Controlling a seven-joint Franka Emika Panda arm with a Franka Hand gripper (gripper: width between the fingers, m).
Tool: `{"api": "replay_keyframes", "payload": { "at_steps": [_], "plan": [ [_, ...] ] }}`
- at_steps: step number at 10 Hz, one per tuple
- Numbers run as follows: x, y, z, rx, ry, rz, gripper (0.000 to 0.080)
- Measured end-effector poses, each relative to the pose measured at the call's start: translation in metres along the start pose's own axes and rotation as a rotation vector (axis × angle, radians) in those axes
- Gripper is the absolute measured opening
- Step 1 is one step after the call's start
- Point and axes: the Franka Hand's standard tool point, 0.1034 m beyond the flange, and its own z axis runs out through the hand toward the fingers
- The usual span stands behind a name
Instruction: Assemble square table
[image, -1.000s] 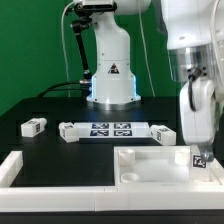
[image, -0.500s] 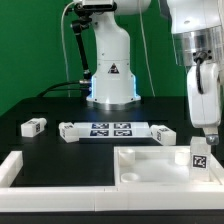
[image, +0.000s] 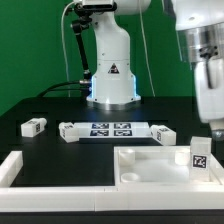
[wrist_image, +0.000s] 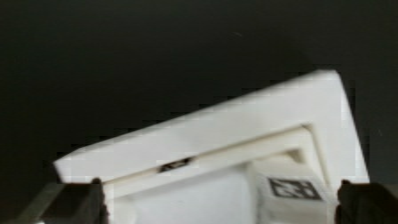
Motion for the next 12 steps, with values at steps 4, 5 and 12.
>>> {"api": "replay_keyframes", "payload": {
  "at_steps": [4,5,12],
  "plan": [
    [-0.005,0.036,0.008,-0.047,0.045,-0.324,0.0649],
    [-0.003,0.034,0.007,-0.048,0.043,-0.403,0.0649],
    [0.008,0.069,0.022,-0.017,0.046,-0.971,0.0649]
  ]
}}
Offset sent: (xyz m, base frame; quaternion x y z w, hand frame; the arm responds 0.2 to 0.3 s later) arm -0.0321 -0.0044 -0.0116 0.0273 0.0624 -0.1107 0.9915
